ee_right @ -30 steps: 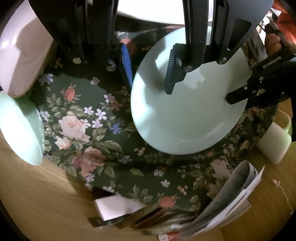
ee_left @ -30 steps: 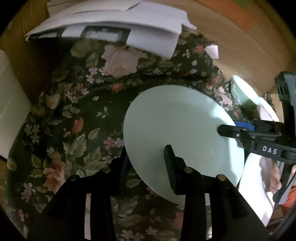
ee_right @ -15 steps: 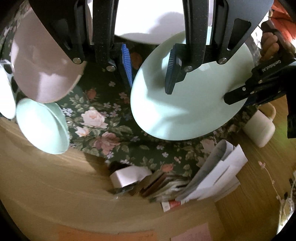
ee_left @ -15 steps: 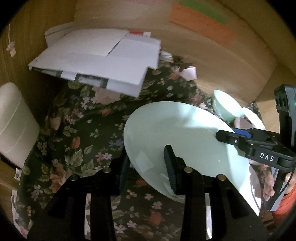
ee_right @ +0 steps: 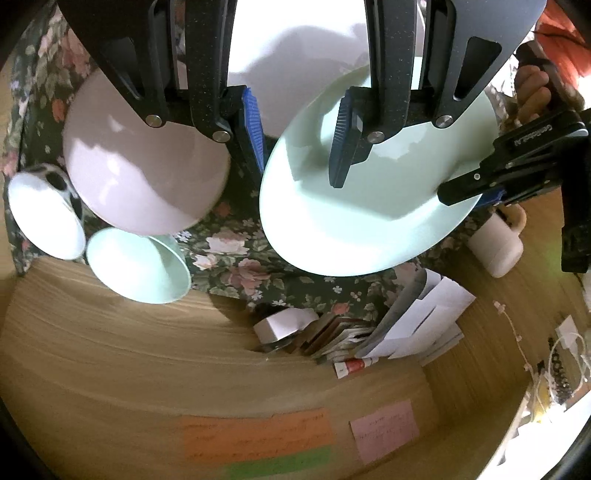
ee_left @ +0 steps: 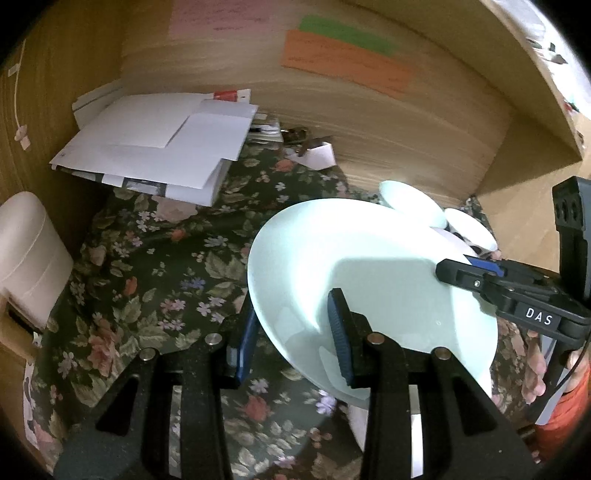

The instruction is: Organize plates and bowls

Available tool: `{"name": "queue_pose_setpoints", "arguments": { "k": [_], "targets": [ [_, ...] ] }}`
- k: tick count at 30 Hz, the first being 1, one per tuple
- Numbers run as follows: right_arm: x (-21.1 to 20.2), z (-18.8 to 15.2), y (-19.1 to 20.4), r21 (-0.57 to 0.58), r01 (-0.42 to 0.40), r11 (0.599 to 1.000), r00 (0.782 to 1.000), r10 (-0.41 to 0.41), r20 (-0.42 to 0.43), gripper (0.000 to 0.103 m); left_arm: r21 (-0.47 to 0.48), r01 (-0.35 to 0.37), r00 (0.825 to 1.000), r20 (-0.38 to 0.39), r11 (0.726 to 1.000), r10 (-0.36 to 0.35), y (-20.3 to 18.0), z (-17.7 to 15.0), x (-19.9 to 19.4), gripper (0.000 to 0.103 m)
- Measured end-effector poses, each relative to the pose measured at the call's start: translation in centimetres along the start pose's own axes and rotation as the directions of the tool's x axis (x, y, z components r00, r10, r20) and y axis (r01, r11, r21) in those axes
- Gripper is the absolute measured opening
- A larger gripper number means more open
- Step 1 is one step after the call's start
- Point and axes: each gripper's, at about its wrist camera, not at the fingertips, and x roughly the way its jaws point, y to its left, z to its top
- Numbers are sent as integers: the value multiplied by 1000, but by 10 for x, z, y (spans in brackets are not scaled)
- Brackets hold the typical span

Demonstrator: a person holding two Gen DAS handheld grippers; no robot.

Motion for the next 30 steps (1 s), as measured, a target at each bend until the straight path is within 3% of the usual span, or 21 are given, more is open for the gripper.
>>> {"name": "queue_pose_setpoints", "arguments": {
  "k": [15,30],
  "targets": [
    [-37,-40,-9,45,15,999,999,-17,50,31,46,25,1000,3,999,-25,-38,-28,-22,37],
    [-43,-84,-24,120,-2,993,1000,-1,25,31,47,29,998,-56,998,-26,-55,-61,-13,37]
  ]
}}
